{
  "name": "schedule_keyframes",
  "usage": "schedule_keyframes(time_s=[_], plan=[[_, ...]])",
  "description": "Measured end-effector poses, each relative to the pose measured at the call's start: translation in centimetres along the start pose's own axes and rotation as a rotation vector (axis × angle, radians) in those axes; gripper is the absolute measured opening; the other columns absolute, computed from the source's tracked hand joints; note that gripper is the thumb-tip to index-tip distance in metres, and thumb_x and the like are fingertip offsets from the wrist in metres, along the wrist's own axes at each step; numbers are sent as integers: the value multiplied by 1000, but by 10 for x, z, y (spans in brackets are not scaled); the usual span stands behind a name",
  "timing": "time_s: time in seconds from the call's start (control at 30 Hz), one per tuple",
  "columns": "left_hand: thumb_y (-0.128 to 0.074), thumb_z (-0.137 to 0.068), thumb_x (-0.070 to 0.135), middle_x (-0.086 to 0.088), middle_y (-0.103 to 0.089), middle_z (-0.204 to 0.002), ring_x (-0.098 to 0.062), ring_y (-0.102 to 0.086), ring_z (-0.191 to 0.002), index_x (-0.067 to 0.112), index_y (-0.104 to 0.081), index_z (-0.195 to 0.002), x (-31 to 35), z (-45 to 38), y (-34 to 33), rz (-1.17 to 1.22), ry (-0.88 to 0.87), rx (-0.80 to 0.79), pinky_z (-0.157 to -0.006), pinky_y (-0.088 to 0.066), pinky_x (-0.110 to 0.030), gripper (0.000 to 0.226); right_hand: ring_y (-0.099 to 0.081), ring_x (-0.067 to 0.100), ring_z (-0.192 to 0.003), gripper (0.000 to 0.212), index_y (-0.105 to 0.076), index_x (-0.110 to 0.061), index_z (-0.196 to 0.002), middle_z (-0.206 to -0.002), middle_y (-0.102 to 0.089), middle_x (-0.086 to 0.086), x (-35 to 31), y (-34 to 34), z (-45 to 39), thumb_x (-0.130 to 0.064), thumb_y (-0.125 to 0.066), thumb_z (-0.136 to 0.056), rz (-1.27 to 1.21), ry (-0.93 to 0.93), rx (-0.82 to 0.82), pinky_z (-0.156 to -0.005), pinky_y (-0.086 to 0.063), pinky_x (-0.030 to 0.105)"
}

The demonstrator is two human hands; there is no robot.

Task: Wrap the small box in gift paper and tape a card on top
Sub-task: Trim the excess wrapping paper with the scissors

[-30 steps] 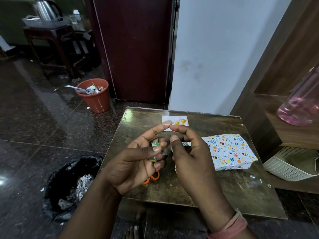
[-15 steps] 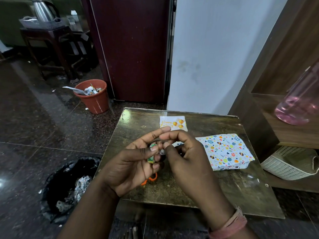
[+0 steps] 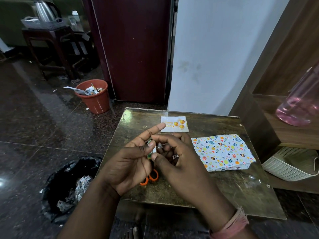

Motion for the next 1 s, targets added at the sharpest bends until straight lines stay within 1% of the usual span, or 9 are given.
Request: schedule_keyframes(time_s=[0.1,0.2,0.37,0.5,0.57,0.63,0.7,0.83,1.0], plan=[[-48,-94,3,-33,-36,-157,-40,-43,-138,10,-44,-154,0,1,-2,7,8,1,-120,-29,-49,60,-60,0,-97,37,-67,-31,-124,-118,-44,-6,1,-1,0,-13,-73,-92,1,3,-8,-83,-47,9],[-44,-96,5,-31,-40,-156,-40,-45,-139,10,-45,-154,-1,1,-2,10,21,9,-119,-30,-47,58,-59,2,-97,41,-65,-32,-125,-122,-42,-7,3,-2,0,-17,-77,-89,35,-1,-16,-84,-46,8],[-52,-95,6,-31,-40,-156,-40,-53,-135,8,-43,-154,-3,1,-4,46,38,-3,-116,-35,-47,60,-60,1,-93,39,-66,-31,-119,-119,-44,-7,5,2,-2,-18,-80,-85,79,6,43,-82,-44,6],[-75,-91,26,-30,-35,-159,-46,-34,-148,5,-40,-155,-2,-1,1,94,0,-20,-126,-21,-54,76,-58,-2,-91,33,-67,-30,-113,-113,-48,-9,4,9,-2,-18,-80,-85,44,15,125,-76,-44,7],[-79,-86,37,-27,-44,-154,-39,-46,-141,9,-48,-152,1,-4,7,70,-17,54,-122,-33,-48,78,-57,0,-95,29,-66,-33,-110,-112,-52,-16,7,20,-4,-28,-80,-85,57,-12,202,-75,-44,11],[-80,-82,38,-17,-61,-133,-26,-62,-119,12,-57,-145,3,-5,15,25,-35,188,-101,-51,-38,72,-56,1,-100,27,-65,-34,-110,-114,-57,-18,11,37,-6,-37,-78,-86,79,-52,313,-81,-47,21],[-72,-83,31,-8,-66,-117,-20,-65,-105,13,-63,-139,3,-5,22,-61,-60,318,-89,-52,-34,60,-55,3,-107,27,-64,-33,-108,-116,-59,-16,16,57,-6,-42,-76,-86,106,-107,431,-93,-48,29],[-80,-76,18,0,-70,-104,-14,-62,-93,15,-68,-129,-3,-6,28,-233,-64,438,-84,-49,-31,55,-52,21,-122,30,-62,-30,-106,-122,-56,-7,32,90,-3,-52,-67,-87,340,-276,546,-106,-42,50],[-82,-74,23,1,-69,-109,-9,-67,-100,25,-73,-121,-13,-11,34,-422,-31,471,-95,-49,-35,49,-44,25,-128,30,-58,-30,-109,-125,-56,-2,40,96,-1,-52,-63,-90,433,-395,558,-110,-31,50]])
Point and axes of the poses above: each hand's wrist, its own z-axis away from the middle knuckle, its own y-axis out of the back of the hand, x = y × z, the point moved 6 cm from there along -z, towards the middle knuckle
